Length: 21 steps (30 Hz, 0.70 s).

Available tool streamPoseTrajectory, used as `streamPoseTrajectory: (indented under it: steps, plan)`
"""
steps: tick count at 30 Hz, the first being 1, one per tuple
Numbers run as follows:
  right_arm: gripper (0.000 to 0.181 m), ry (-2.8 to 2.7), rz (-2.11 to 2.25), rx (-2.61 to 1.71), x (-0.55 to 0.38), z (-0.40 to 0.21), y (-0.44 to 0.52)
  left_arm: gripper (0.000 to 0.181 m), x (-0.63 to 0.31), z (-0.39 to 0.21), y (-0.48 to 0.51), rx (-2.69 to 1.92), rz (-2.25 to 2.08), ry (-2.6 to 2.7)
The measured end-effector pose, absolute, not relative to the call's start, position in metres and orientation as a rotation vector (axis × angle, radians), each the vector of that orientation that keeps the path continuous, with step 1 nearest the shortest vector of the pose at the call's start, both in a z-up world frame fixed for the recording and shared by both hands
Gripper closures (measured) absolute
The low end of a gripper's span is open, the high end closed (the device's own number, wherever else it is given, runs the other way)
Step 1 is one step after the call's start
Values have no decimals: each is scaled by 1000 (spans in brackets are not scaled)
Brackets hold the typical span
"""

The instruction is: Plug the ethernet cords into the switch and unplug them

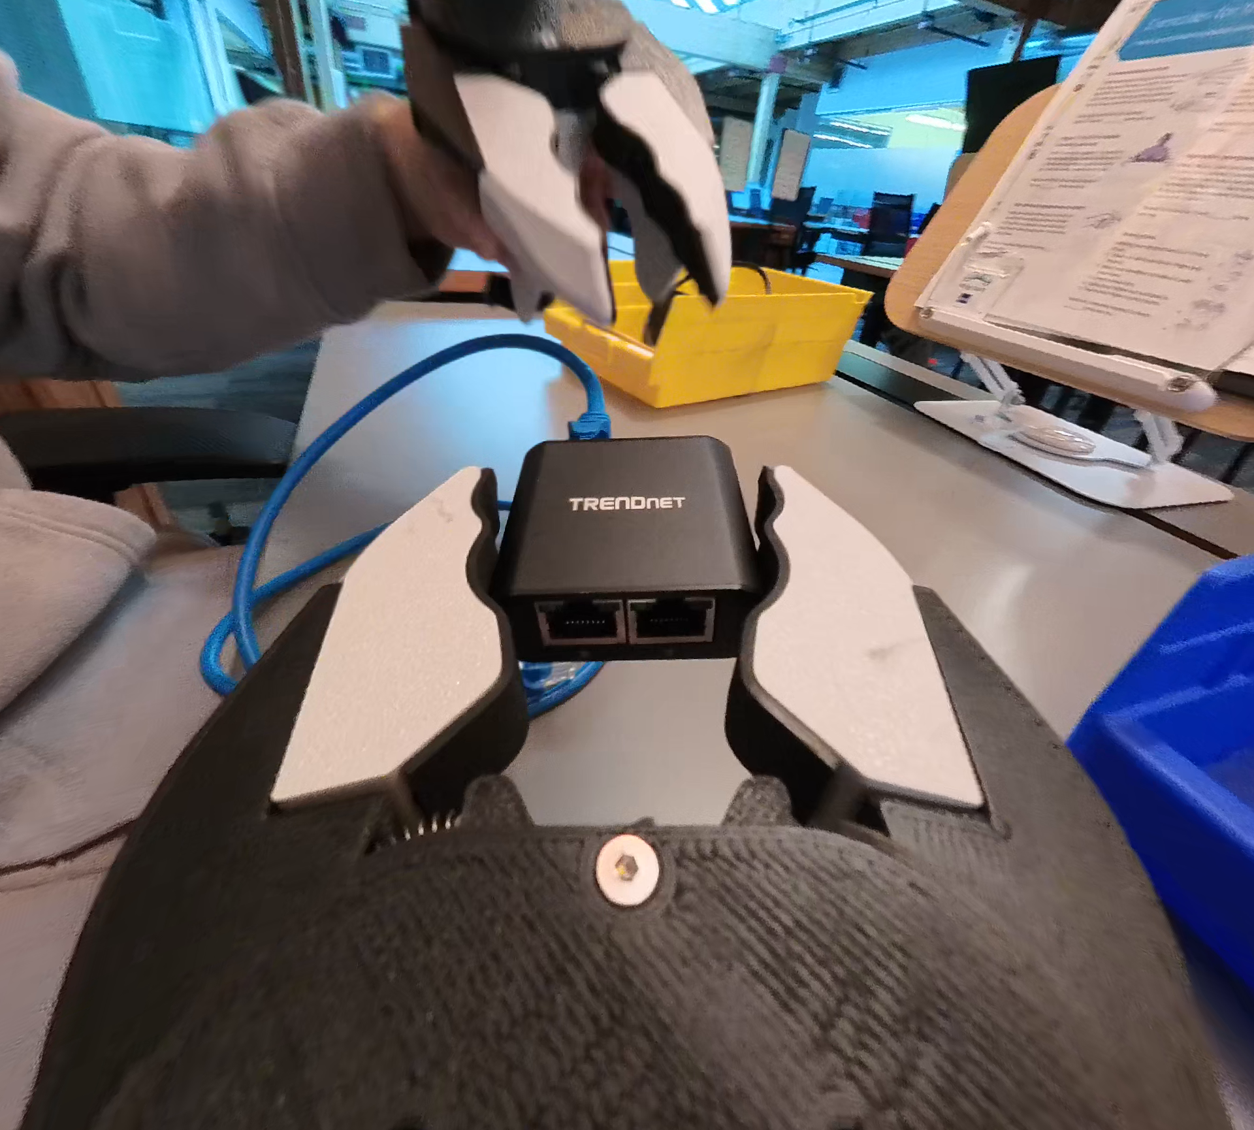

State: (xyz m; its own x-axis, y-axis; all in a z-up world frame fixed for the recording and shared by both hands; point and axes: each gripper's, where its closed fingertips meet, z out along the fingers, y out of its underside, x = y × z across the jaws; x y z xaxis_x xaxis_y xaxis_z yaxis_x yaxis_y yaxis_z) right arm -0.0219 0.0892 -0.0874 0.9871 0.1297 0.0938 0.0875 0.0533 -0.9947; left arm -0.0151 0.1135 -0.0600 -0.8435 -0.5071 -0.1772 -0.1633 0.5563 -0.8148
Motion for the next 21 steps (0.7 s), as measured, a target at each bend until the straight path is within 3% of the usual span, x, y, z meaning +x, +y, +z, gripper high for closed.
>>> streamPoseTrajectory:
  steps: [4,10,15,17,18,21]
  plan:
    - [107,-86,-102,-1494,-3,-84,91,143,-25,-33,124,-1073,-1334,2226]
    - [107,-62,-304,-1462,4,-81,96,129,-51,-75,99,-1734,-2008,2080]
    - [107,-148,-343,-1500,-16,-84,113,128,-35,-98,96,-1898,-2232,1934]
    - [107,-179,-385,-1516,-20,-84,117,134,-34,-98,88,-1904,-2309,1967]
    - [107,-193,-401,-1531,-22,-85,119,148,-33,-94,86,-1899,-2373,1956]
    - [107,-206,-404,-1514,-24,-79,118,158,-31,-87,82,-1846,-2486,1992]
